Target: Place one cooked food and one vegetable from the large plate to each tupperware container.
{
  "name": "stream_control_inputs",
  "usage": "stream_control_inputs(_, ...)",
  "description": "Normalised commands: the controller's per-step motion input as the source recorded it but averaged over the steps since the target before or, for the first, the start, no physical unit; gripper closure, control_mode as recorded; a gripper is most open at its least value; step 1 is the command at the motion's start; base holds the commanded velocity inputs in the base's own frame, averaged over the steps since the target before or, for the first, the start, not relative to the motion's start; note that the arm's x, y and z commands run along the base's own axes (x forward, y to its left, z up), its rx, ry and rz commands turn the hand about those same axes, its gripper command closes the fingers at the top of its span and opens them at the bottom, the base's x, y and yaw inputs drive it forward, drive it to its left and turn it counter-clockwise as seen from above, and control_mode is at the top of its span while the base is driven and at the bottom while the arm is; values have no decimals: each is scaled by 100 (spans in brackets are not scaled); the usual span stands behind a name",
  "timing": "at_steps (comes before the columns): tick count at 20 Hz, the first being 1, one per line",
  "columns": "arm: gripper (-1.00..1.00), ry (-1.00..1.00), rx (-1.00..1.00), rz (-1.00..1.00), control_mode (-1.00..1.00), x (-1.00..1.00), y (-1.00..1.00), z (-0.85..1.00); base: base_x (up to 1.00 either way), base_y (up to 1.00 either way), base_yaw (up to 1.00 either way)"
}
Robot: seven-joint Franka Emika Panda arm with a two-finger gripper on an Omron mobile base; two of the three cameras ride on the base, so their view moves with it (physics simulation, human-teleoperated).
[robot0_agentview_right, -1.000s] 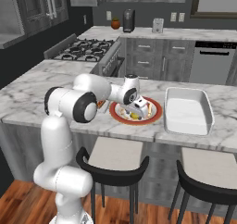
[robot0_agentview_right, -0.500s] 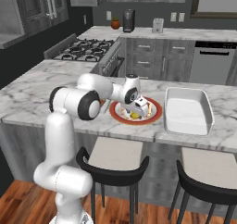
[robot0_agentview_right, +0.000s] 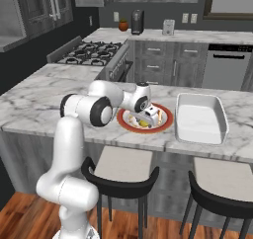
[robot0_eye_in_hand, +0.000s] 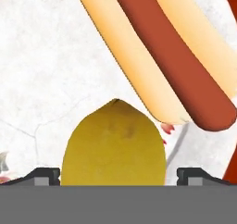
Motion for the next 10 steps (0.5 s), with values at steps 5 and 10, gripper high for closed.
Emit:
stream_control_inputs(5, 100, 0, 1, 0, -100, 9, 0, -15, 0, 0, 0)
stream_control_inputs(10, 100, 0, 0, 0, -100, -14, 0, -8, 0, 0, 0)
